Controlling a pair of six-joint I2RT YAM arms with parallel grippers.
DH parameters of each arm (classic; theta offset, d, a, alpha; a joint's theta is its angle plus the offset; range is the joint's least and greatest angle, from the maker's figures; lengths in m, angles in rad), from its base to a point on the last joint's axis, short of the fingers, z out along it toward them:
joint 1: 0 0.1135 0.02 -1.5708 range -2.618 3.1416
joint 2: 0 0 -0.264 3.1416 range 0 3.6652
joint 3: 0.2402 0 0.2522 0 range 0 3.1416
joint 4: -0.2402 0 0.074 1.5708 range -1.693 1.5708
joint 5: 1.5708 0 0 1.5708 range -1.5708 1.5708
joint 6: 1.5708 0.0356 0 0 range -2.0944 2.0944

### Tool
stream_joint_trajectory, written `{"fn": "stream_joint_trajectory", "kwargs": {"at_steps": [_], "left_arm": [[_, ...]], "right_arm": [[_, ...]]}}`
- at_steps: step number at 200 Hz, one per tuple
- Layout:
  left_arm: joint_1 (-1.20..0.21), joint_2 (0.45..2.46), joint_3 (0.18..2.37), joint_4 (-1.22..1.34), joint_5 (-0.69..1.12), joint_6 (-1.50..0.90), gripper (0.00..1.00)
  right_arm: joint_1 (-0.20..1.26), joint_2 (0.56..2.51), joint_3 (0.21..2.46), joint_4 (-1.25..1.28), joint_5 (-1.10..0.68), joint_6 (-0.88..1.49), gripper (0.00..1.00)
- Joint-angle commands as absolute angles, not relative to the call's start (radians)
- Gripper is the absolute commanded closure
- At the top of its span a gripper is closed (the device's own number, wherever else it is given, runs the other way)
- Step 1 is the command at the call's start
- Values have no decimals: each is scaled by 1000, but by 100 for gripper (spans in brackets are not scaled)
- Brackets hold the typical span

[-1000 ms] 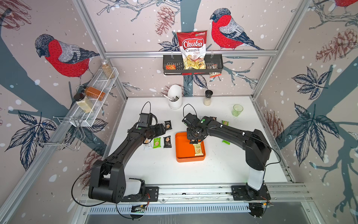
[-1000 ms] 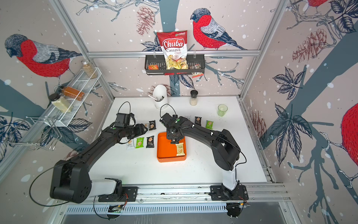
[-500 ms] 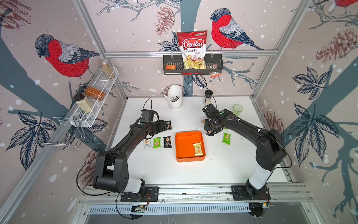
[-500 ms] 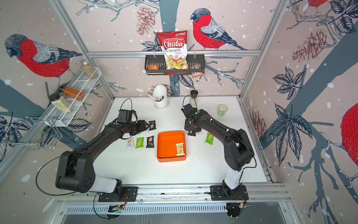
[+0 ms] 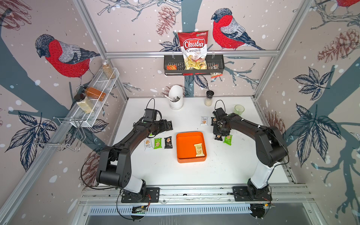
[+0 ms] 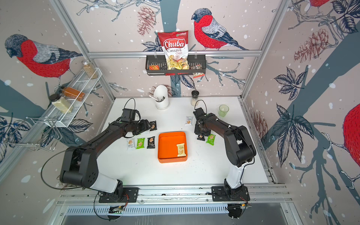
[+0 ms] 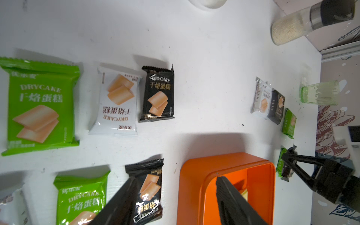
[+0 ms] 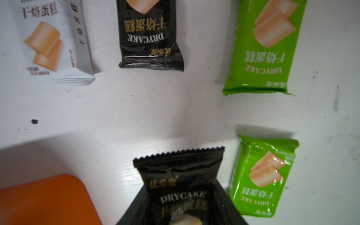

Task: Take the cookies out of the storage box
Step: Place the cookie at the center of the board, then pick up the cookie from the storage box.

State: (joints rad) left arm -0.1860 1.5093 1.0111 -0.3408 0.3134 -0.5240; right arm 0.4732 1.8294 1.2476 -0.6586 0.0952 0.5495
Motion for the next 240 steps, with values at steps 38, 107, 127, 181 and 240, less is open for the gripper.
{"fn": "stream_joint_trajectory", "kwargs": {"at_steps": [38,107,127,181,240], "left_arm": [[-187,1509,1017,-325,316,-513,32],[-187,1502,1012,-337,317,-501,32],[-186,1500,1017,-345,319,-494,32],[-186,1472,1003,-364,329,-476,32],[-187,1429,930,-367,345,-462,32]], "right_arm": [[469,1899,1268,-619,84,528,54],[468,1909,1301,-635,105,531,23],[475,1884,1319,-651,130,534,18],[549,1836,1376,-695,149,548,19],[725,1832,1473,-741,181,596,21]]}}
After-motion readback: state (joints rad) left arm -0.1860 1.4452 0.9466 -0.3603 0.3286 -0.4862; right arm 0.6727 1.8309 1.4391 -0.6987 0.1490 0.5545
